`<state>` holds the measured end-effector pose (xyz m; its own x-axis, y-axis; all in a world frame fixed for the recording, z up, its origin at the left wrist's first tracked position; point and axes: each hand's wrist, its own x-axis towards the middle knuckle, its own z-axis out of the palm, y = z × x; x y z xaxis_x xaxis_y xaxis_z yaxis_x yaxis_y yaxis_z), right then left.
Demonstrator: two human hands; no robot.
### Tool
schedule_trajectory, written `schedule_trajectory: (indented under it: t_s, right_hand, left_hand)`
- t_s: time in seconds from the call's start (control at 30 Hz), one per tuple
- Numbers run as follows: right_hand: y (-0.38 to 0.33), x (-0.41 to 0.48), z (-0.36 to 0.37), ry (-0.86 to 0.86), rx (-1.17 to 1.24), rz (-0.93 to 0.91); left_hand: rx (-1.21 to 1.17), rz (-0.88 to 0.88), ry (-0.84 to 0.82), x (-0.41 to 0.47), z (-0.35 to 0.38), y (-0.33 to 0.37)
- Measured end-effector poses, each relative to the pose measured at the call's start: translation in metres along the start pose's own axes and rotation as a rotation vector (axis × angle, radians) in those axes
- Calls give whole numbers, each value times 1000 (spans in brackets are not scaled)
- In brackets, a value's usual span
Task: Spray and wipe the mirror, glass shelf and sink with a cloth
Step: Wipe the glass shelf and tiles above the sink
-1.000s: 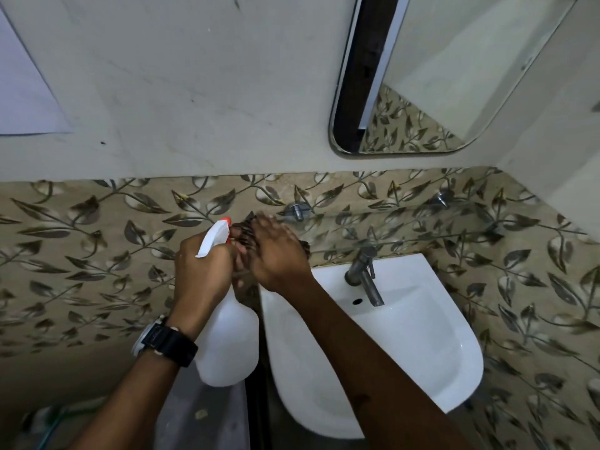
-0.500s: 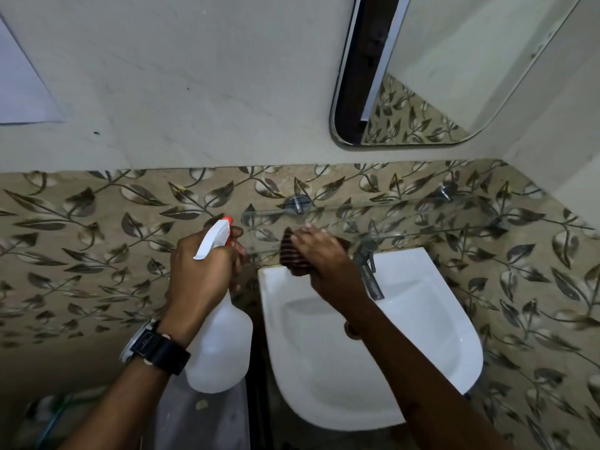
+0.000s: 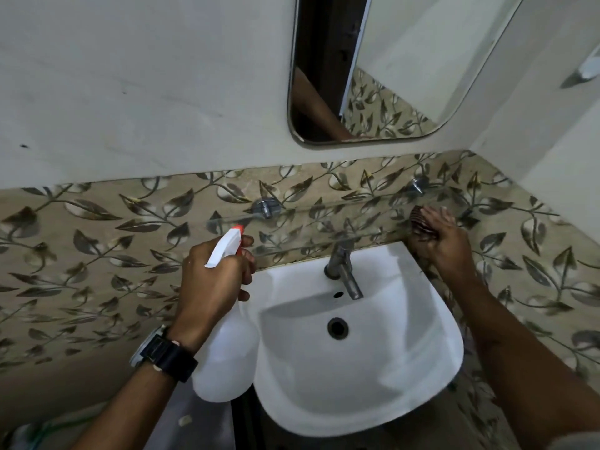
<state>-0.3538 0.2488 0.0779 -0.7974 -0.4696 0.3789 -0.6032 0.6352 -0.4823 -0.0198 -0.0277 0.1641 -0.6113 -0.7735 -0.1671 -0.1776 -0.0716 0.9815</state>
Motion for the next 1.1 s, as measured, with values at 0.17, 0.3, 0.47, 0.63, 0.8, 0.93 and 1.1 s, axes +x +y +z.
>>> schedule_trajectory:
  t_s: [0.17, 0.3, 0.47, 0.63, 0.8, 0.93, 1.1]
  right_hand:
    - [-13, -5, 15, 66, 4, 100]
    - [-91, -41, 64, 9, 107, -72]
    - [-221, -83, 142, -170, 193, -426]
    - [-241, -87, 150, -77, 279, -662]
    - [-184, -63, 131, -125, 102, -656]
    - [-104, -41, 95, 1, 65, -506]
    - [-16, -12, 43, 56, -37, -311]
  left_hand:
    - [-22, -19, 0, 4, 16, -4]
    - [-11, -15, -2, 5, 19, -7]
    - [26, 22, 29, 0, 18, 1]
    - [-40, 55, 26, -5, 17, 18]
    - [-31, 22, 16, -1, 25, 16]
    - [-49, -17, 1, 2, 38, 9]
    - [0, -17, -27, -3, 48, 7]
